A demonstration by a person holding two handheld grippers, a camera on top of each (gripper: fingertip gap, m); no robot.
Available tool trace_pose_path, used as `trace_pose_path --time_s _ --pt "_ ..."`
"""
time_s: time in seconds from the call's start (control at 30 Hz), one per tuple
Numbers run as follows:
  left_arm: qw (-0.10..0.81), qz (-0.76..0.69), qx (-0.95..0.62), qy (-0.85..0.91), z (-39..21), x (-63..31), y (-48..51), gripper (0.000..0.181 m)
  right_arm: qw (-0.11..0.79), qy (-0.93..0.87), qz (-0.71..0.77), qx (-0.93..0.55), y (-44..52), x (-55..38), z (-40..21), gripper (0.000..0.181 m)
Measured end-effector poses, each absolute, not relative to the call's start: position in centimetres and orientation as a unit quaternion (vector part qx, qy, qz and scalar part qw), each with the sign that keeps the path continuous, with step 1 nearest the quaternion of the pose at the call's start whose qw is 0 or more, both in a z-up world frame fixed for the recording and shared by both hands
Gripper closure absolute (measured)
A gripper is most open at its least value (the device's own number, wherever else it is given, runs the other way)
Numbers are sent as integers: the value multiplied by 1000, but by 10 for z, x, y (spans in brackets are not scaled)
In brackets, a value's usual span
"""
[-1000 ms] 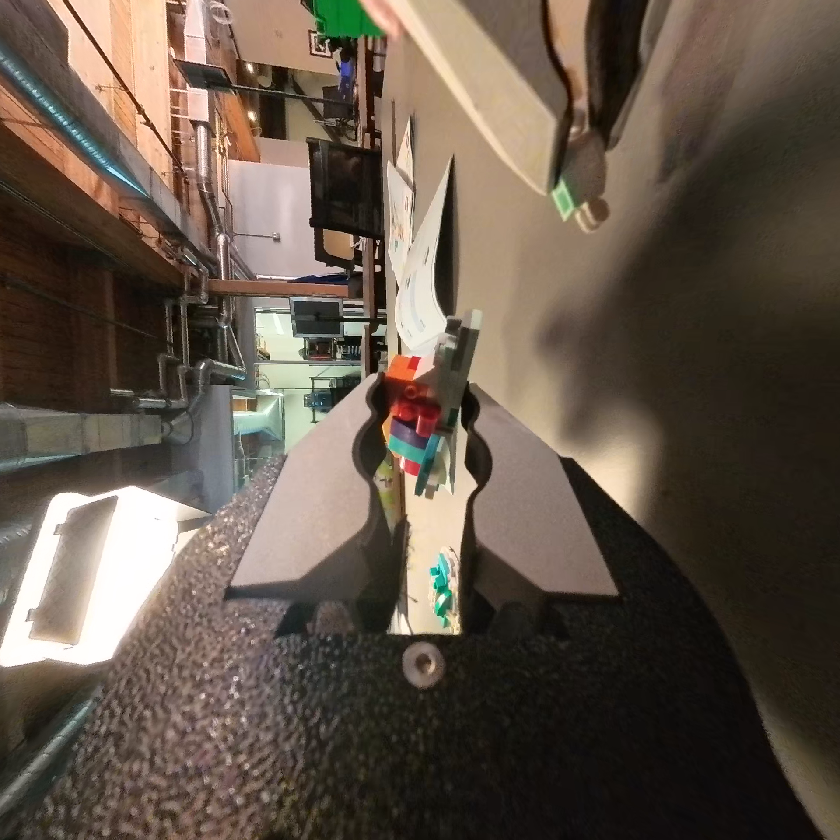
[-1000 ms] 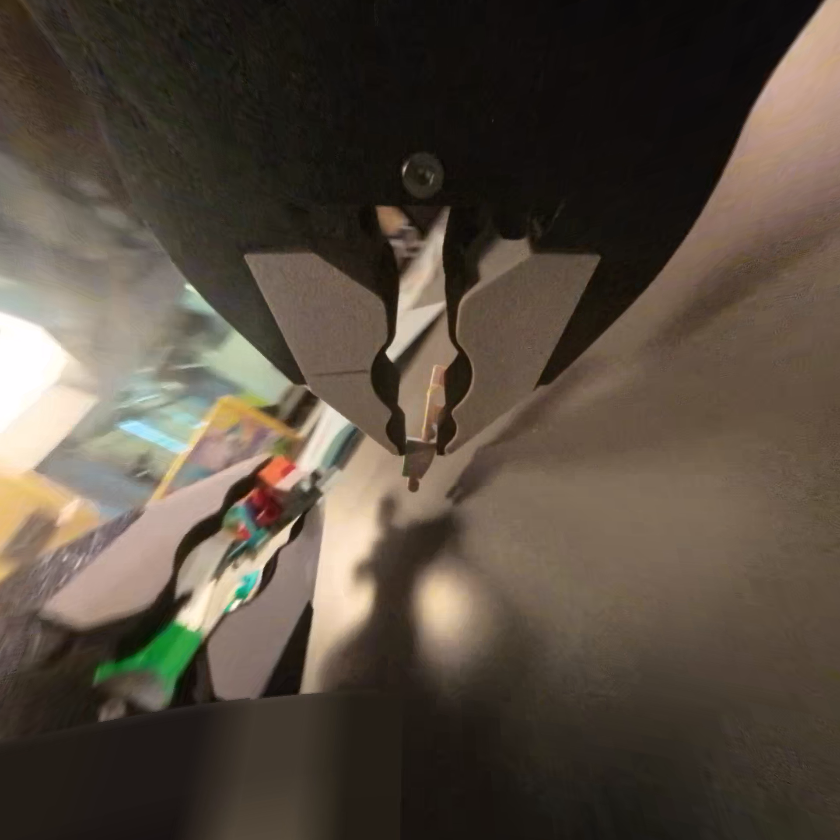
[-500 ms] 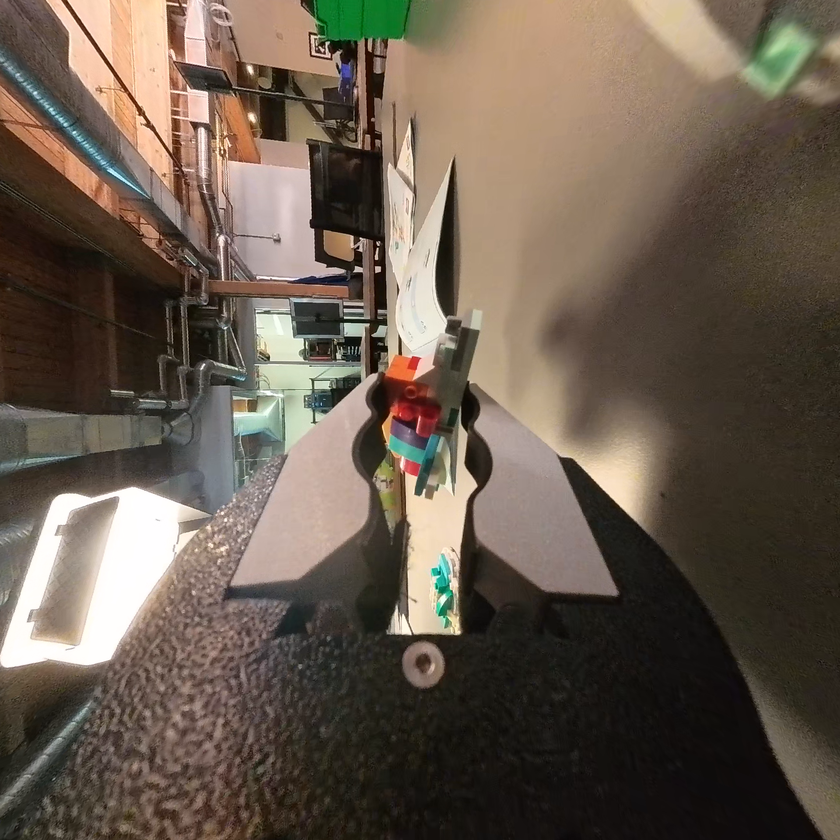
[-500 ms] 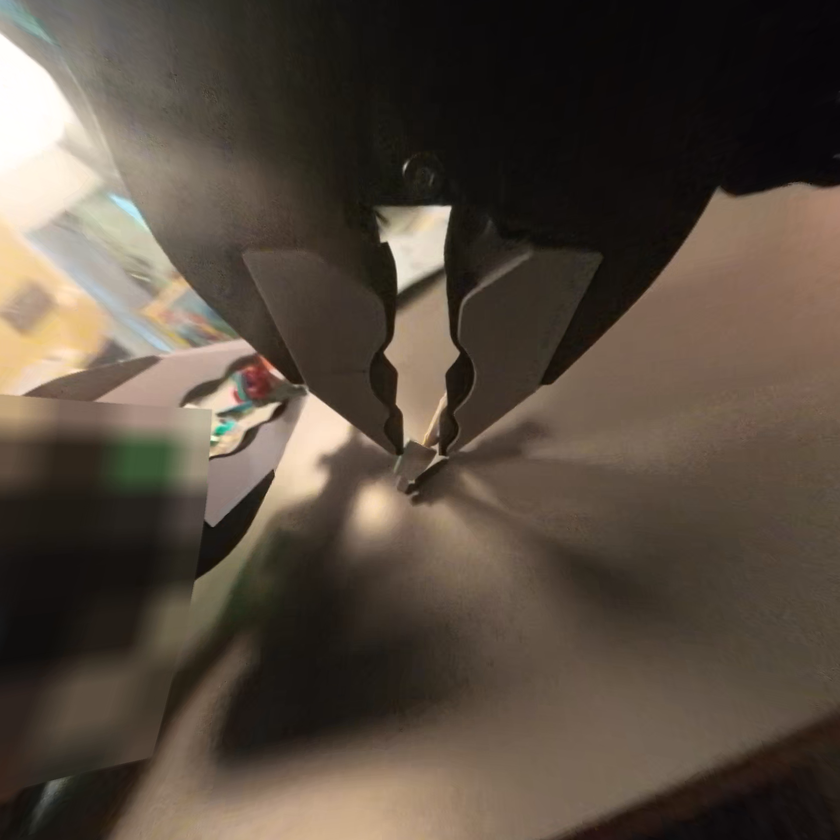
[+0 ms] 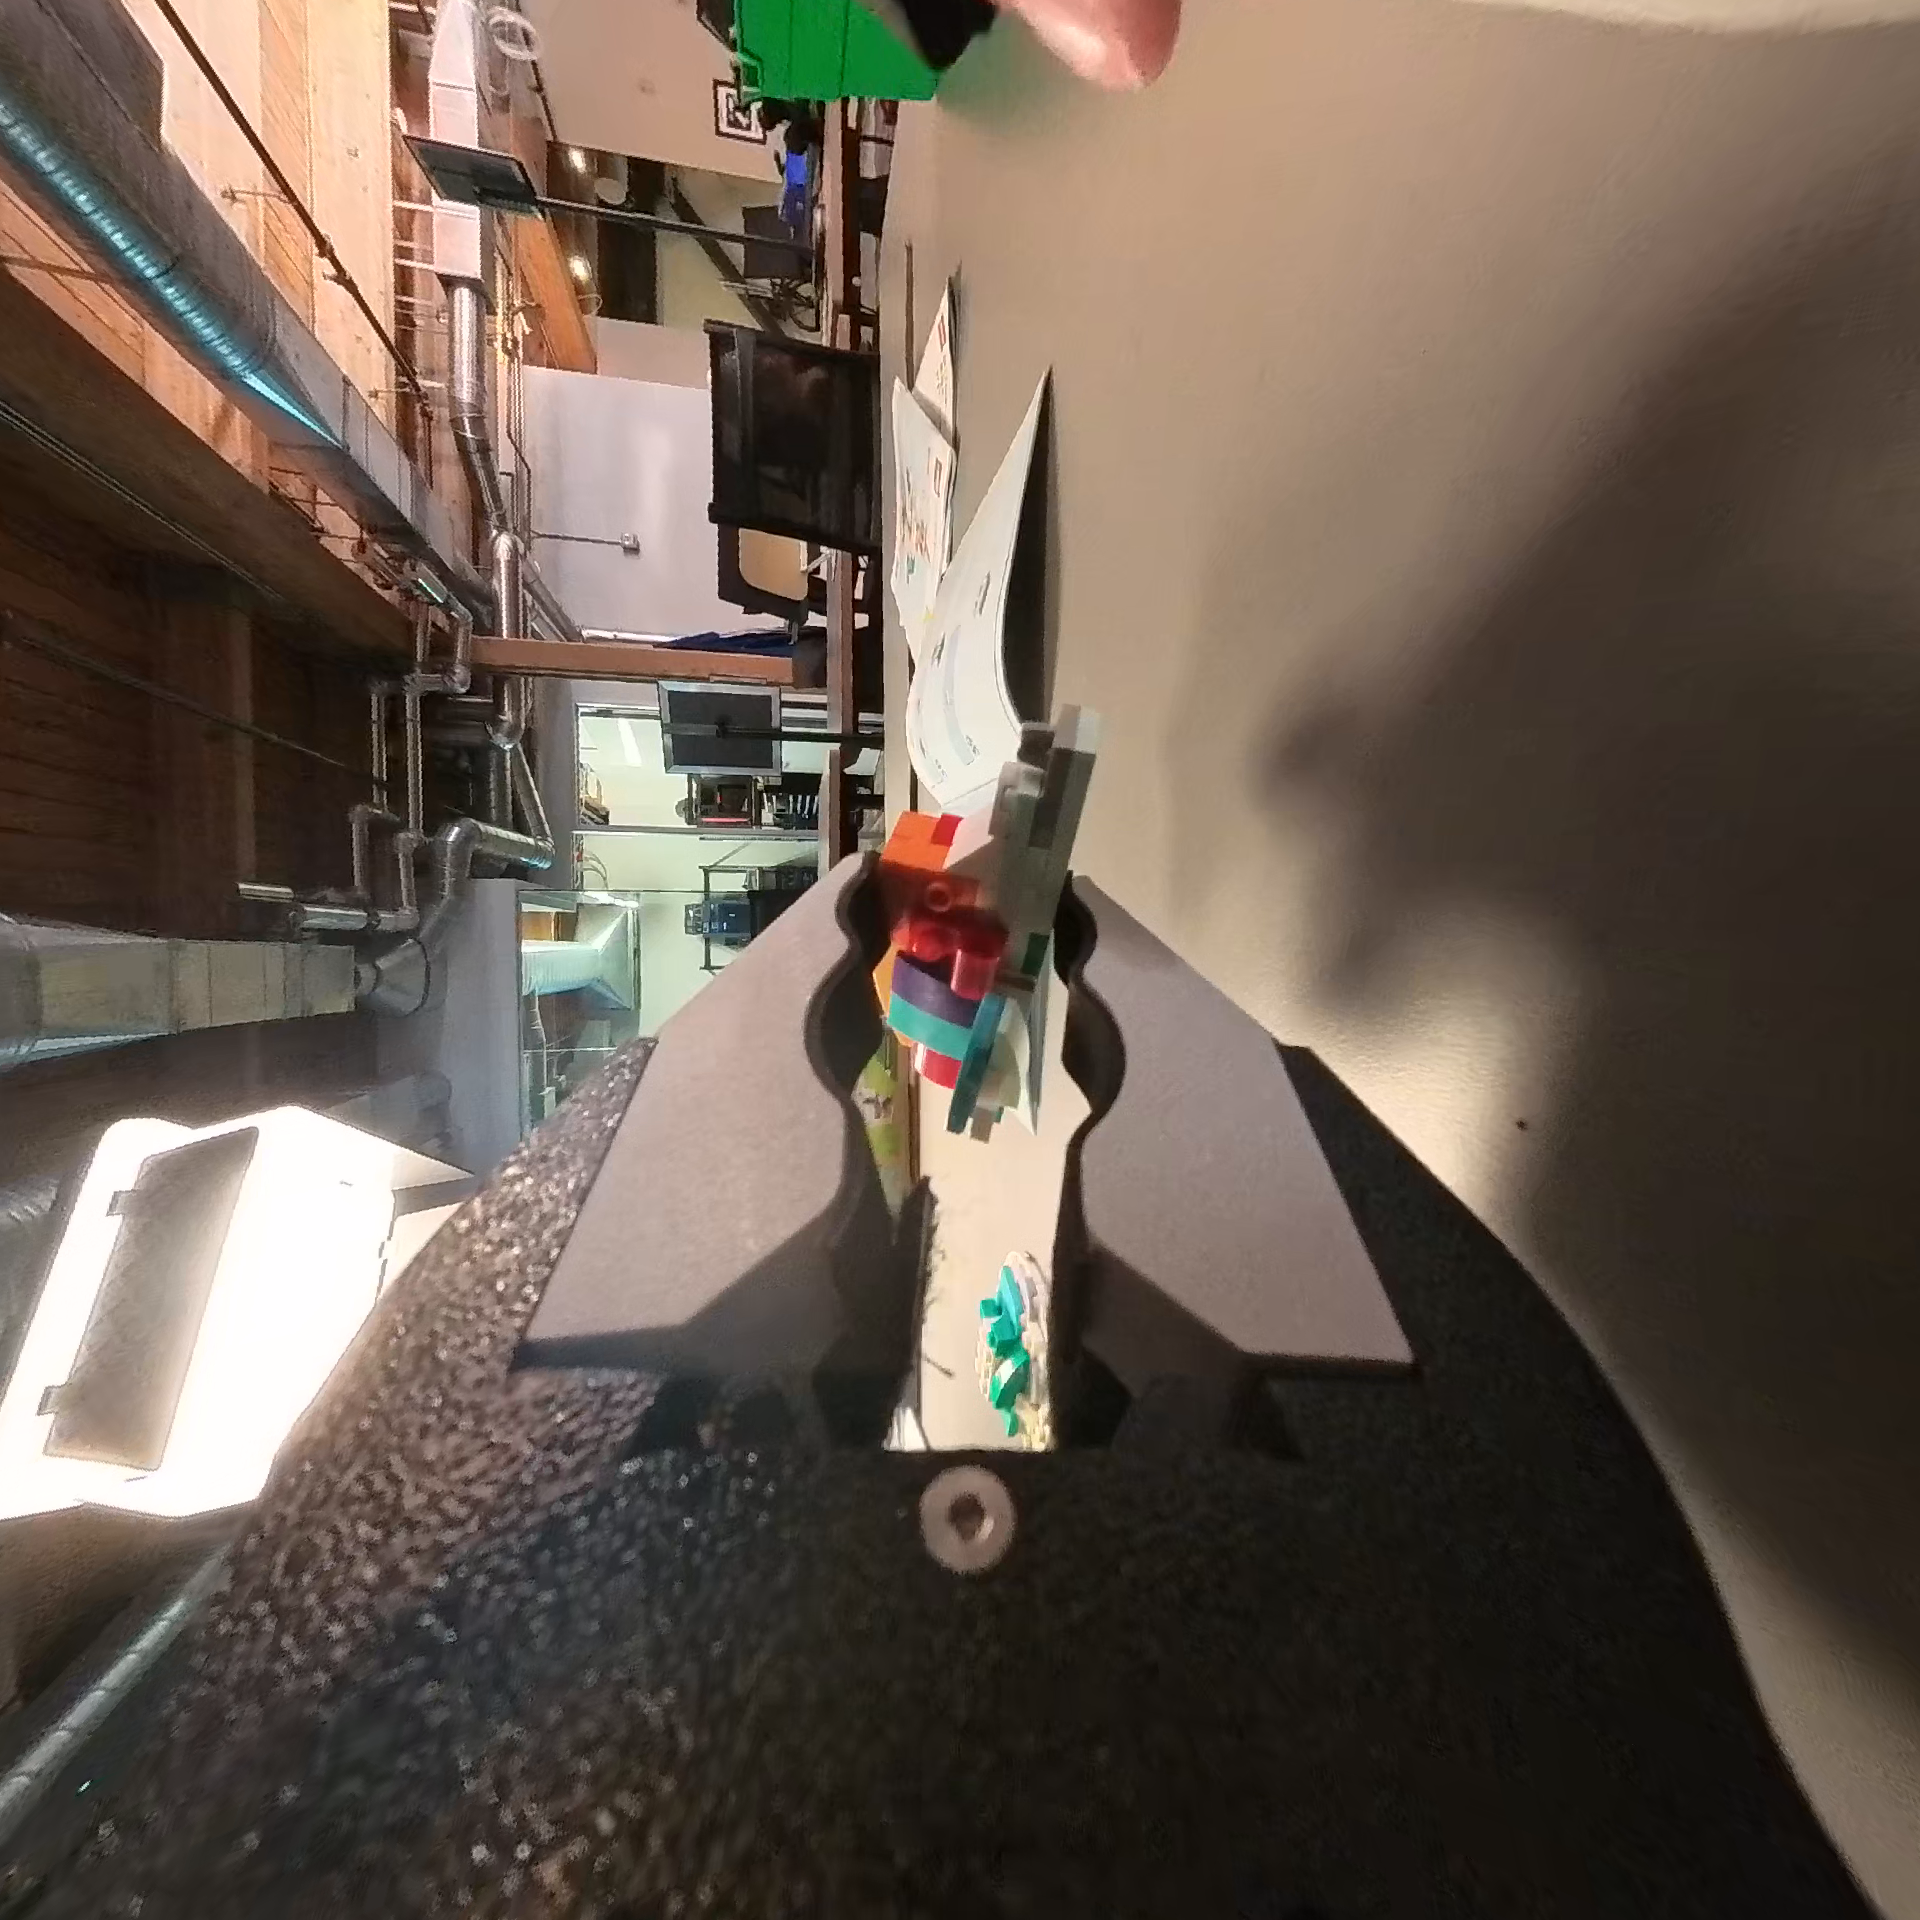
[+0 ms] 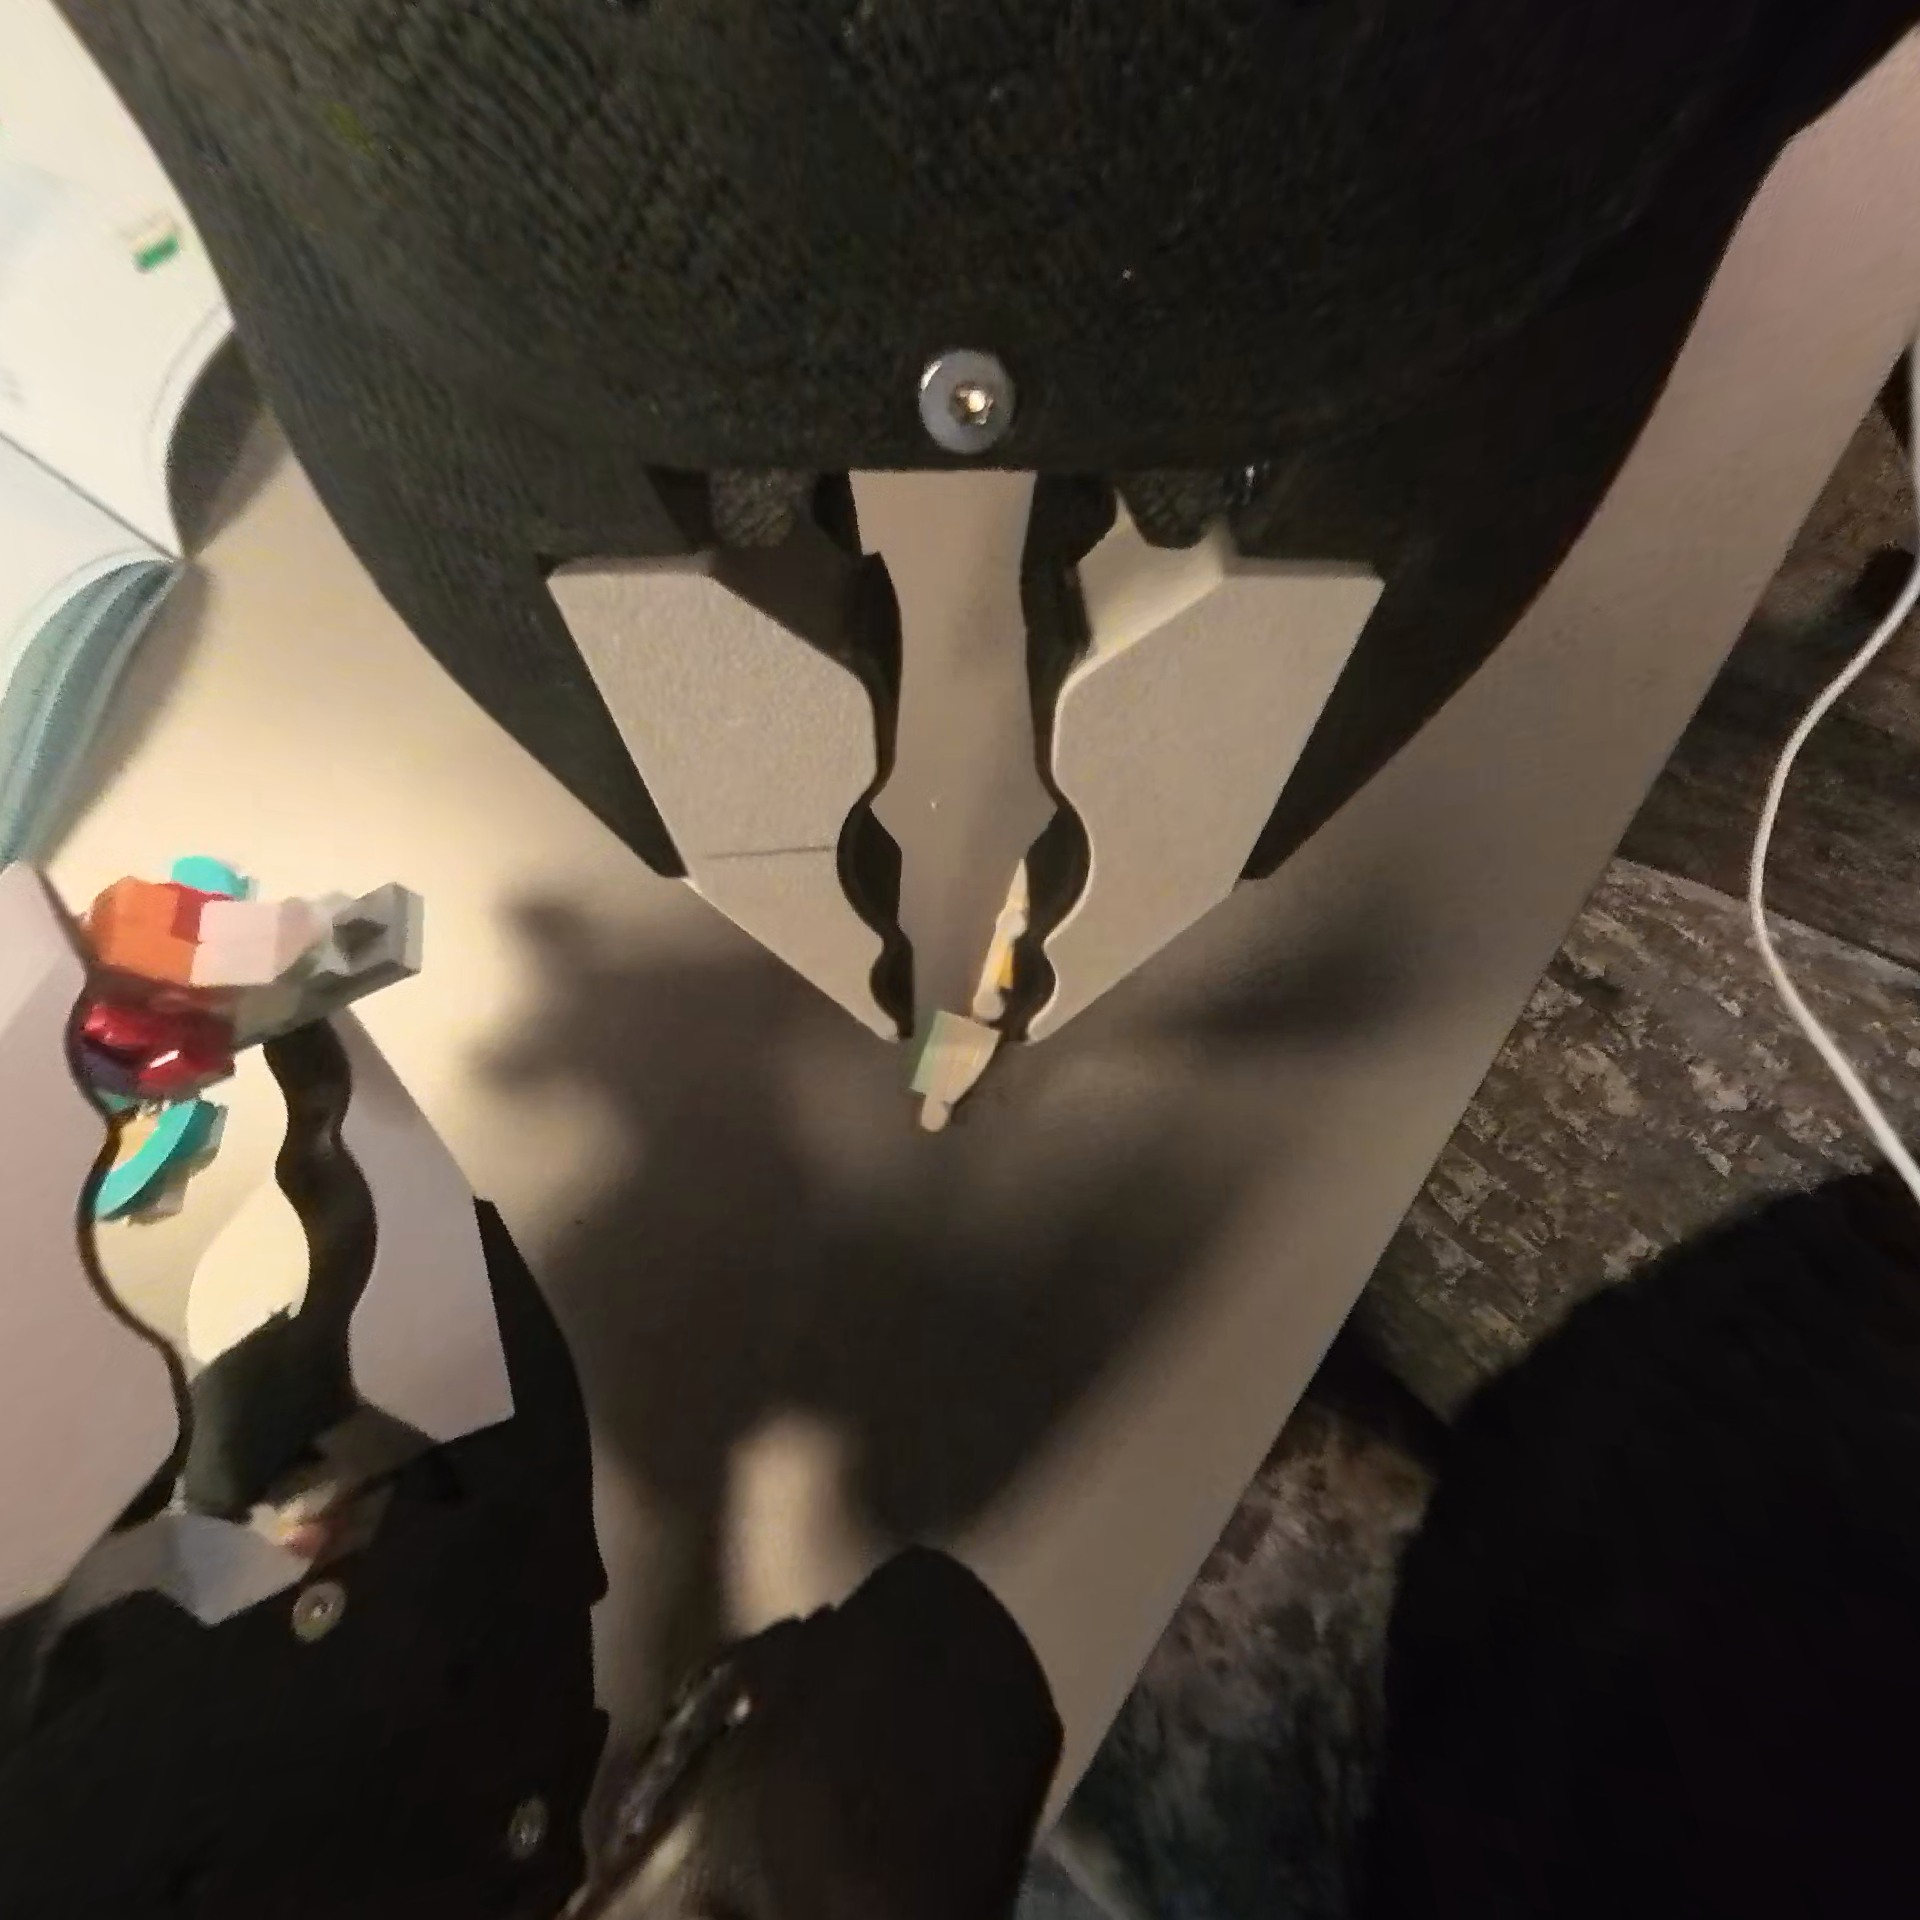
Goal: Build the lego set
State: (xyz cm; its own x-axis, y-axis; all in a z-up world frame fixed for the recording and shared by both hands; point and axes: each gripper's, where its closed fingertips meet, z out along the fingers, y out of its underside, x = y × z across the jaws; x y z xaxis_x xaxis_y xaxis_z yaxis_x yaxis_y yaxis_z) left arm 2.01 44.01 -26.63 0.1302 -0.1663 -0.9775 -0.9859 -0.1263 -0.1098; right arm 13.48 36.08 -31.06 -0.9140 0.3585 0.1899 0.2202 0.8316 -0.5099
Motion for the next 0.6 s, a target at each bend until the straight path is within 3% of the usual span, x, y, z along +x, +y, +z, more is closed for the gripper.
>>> trace_pose_path --time_s 0.13,0.33,0.4,0.6 --pt "455 448 -600 482 -267 21 440 152 127 -925 286 -214 361 140 -310 150" --pt "457 445 -601 482 -267 23 441 152 147 -908 282 -275 368 146 -314 163" --pt "456 444 -602 483 -268 24 441 152 172 -907 259 -284 368 143 -315 176" --pt "442 450 -609 481 -271 23 441 152 307 -898 102 -297 401 123 -303 176"
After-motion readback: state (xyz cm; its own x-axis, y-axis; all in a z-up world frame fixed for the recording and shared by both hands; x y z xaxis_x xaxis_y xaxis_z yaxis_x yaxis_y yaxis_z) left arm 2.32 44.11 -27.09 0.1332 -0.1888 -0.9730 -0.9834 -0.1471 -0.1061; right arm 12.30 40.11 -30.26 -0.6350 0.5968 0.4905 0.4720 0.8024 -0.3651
